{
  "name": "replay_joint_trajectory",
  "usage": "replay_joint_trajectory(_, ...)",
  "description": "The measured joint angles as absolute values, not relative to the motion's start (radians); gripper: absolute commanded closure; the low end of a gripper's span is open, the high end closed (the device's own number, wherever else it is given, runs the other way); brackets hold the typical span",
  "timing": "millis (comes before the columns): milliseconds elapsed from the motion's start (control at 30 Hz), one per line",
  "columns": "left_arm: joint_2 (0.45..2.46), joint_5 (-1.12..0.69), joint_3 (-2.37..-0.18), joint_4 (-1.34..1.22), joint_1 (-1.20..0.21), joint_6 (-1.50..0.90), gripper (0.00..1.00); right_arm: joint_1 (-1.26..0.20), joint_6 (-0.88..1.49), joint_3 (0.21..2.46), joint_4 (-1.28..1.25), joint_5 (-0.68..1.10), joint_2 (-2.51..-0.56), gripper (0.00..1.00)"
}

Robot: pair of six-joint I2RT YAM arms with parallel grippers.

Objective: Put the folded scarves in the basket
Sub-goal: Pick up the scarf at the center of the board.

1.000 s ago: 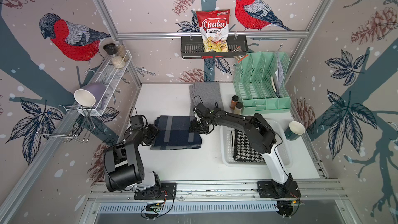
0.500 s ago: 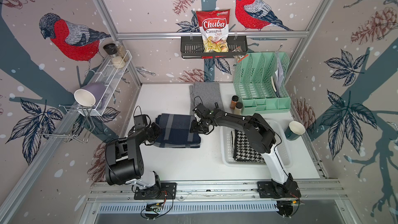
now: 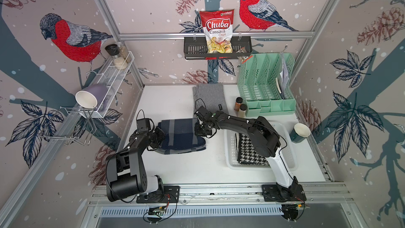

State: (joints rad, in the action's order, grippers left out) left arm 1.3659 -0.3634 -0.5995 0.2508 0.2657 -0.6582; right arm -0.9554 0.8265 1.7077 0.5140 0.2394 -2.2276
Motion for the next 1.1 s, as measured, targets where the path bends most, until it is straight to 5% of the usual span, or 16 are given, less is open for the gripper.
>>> replay_joint_trajectory(1100, 1.16, -0.37, -0.622, 0.421, 0.198, -0.713, 1.0, -0.971, 0.843, 1.711, 0.611, 0.16, -2.097, 1.0)
